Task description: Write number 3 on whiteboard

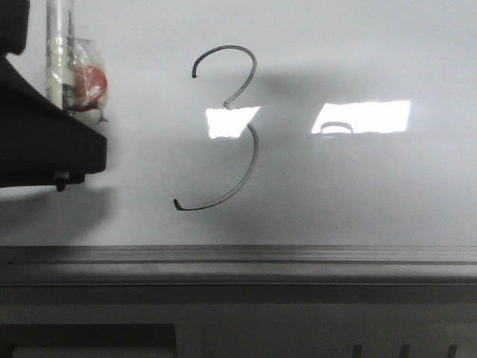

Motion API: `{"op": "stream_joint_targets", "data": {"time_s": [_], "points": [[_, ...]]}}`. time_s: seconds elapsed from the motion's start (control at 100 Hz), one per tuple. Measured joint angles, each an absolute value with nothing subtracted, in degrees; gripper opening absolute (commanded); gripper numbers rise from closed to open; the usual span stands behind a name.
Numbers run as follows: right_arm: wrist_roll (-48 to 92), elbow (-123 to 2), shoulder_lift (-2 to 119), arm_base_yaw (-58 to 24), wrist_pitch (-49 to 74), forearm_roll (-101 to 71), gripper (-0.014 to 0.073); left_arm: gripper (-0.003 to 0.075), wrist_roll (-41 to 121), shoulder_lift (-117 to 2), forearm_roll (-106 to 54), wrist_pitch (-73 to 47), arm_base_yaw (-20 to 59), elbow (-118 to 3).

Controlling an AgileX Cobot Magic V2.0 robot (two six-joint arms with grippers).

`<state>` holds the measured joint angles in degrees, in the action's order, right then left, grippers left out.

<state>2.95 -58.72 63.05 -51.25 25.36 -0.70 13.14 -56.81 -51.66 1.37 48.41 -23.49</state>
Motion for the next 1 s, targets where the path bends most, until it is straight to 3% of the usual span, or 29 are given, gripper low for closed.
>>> {"op": "stream_joint_targets", "data": {"time_s": [0.21, 0.5, 0.59, 0.7, 0.8, 1.0], "points": [[2.95, -58.72, 63.05, -51.25, 25.36, -0.58, 0.0614, -0.002, 13.09, -58.84, -52.03, -2.59, 43.0, -23.49], [2.95, -58.72, 63.05, -51.25, 25.36, -0.58, 0.0614, -0.0015, 13.09, -58.84, -51.07, -3.64, 42.45, -23.62], [3.07, -58.72, 63.05, -51.25, 25.36, -0.58, 0.0614, 0.0059, 13.09, -58.84, -51.07, -3.77, 42.45, -23.62], [3.07, -58.72, 63.05, -51.25, 25.36, -0.58, 0.0614, 0.0251, 13.09, -58.84, -51.07, -3.92, 42.45, -23.62], [3.07, -58.72, 63.05, -51.25, 25.36, -0.58, 0.0614, 0.0375, 13.09, -58.84, -51.07, -4.59, 42.45, -23.62], [3.07, -58.72, 63.05, -51.25, 25.88, -0.58, 0.0614, 0.0389, 13.09, -58.33, -50.55, -5.53, 42.45, -24.0]]}}
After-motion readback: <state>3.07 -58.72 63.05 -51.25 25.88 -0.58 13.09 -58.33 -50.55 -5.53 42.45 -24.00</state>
